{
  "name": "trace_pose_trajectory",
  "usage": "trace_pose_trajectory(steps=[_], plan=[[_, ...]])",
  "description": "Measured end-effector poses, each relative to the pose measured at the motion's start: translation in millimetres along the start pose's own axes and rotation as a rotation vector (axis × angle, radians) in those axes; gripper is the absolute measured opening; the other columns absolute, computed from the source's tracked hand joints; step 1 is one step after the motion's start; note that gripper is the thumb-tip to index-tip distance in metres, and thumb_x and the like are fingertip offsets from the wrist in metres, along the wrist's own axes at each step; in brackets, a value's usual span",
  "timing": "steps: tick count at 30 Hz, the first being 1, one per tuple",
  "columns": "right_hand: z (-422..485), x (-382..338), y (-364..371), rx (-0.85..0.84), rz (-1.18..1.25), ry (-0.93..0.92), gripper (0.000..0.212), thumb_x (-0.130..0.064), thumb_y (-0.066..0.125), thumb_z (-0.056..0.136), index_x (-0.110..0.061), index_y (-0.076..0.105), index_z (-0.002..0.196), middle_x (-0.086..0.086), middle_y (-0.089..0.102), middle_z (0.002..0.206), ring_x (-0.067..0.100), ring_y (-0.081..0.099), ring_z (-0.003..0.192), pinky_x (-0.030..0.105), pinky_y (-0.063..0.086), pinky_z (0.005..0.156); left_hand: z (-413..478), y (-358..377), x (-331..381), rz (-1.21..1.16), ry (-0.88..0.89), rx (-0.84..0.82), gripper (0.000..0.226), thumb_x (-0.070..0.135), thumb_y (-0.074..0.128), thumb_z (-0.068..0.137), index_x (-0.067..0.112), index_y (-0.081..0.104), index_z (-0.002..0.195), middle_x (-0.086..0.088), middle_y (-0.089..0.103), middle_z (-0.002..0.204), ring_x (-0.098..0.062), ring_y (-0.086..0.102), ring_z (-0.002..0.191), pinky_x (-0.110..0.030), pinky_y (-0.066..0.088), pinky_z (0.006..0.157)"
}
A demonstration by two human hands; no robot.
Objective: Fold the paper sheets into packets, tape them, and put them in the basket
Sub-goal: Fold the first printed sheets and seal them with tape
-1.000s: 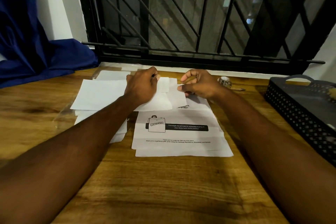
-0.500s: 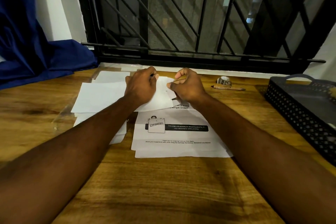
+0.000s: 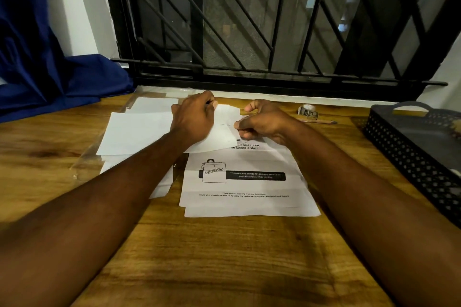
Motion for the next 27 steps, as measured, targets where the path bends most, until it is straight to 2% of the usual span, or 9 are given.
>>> trace_pose_trajectory(steps=[2,4,6,12,16,19,22,24,27], plan=[[-2.8,1.2,9.2,0.016,0.013,-0.008,0.055,0.012,0.076,0.088,-0.011,0.045,0.128,0.023,0.07,0.099,0.018,0.069,0.059,0.034,0.065,0.062,0.3,-0.8,1.3,0.016,0.002,0.003,0.016,0.026,0.048,0.107,0.021,0.061,0.114,-0.004,0.069,0.11,-0.025,0.059,0.104,-0.038,0.029,0.089],[-5.9,0.5,17.5,0.025,0.018,-0.049,0.055,0.014,0.073,0.089,-0.01,0.042,0.129,0.022,0.069,0.101,0.013,0.07,0.051,0.03,0.061,0.047,1.1,-1.6,1.3,0.018,-0.005,0.001,0.017,0.026,0.048,0.107,0.02,0.061,0.116,-0.005,0.069,0.111,-0.026,0.06,0.106,-0.039,0.031,0.09],[-7.6,-2.6,18.9,0.04,0.021,-0.094,0.054,0.013,0.075,0.088,-0.008,0.044,0.127,0.02,0.071,0.101,0.011,0.07,0.05,0.025,0.056,0.045,2.2,-2.9,0.4,0.007,-0.012,0.001,0.018,0.027,0.048,0.107,0.02,0.061,0.117,-0.006,0.069,0.112,-0.027,0.06,0.108,-0.043,0.036,0.095],[3.2,-2.2,-17.2,0.26,-0.011,-0.151,0.038,-0.016,0.087,0.085,-0.019,0.058,0.109,0.014,0.076,0.105,0.027,0.077,0.088,0.042,0.066,0.078,0.9,-3.2,2.2,-0.001,-0.015,-0.028,0.017,0.027,0.049,0.107,0.021,0.06,0.118,-0.005,0.068,0.112,-0.026,0.06,0.108,-0.042,0.034,0.094],[-4.4,7.0,-11.6,0.15,-0.026,-0.076,0.043,-0.019,0.082,0.092,-0.02,0.052,0.123,0.013,0.074,0.096,0.018,0.064,0.072,0.027,0.056,0.056,-1.0,-2.5,5.9,0.011,0.004,-0.03,0.016,0.028,0.048,0.108,0.021,0.058,0.117,-0.005,0.068,0.108,-0.024,0.059,0.103,-0.04,0.031,0.092],[-7.4,5.2,-12.4,0.177,-0.098,-0.174,0.042,-0.01,0.082,0.09,-0.018,0.055,0.12,0.007,0.07,0.083,0.014,0.063,0.062,0.021,0.052,0.046,-3.5,-1.0,8.2,0.044,0.014,-0.052,0.018,0.034,0.05,0.106,0.022,0.057,0.118,-0.006,0.069,0.11,-0.027,0.06,0.106,-0.044,0.034,0.096],[-7.1,-1.4,-16.7,0.229,-0.17,-0.276,0.039,-0.009,0.087,0.085,-0.016,0.061,0.115,0.001,0.072,0.084,0.008,0.068,0.07,0.015,0.049,0.048,-4.4,-1.2,13.3,0.1,0.023,-0.111,0.036,0.052,0.055,0.101,0.025,0.056,0.123,-0.003,0.067,0.122,-0.027,0.057,0.117,-0.047,0.033,0.102],[-7.2,-3.0,-15.0,0.217,-0.13,-0.301,0.036,-0.009,0.086,0.086,-0.014,0.062,0.113,0.001,0.073,0.083,0.004,0.068,0.066,0.013,0.049,0.049,-5.8,0.4,15.4,0.141,0.032,-0.156,0.048,0.057,0.055,0.099,0.023,0.054,0.134,-0.003,0.062,0.136,-0.027,0.052,0.128,-0.047,0.033,0.105],[-6.6,0.3,-6.5,0.111,0.044,-0.242,0.026,-0.012,0.074,0.098,-0.008,0.06,0.12,0.011,0.075,0.086,0.017,0.07,0.063,0.027,0.054,0.053,-7.8,2.9,17.0,0.121,0.046,-0.178,0.051,0.053,0.054,0.101,0.018,0.053,0.138,-0.007,0.058,0.142,-0.027,0.049,0.132,-0.038,0.032,0.099]])
Point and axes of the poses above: each hand's wrist, its own z-axis towards the middle knuckle, its own y-axis out of the palm, x = y × z, the point moved 5 cm from there along z, towards the middle knuckle
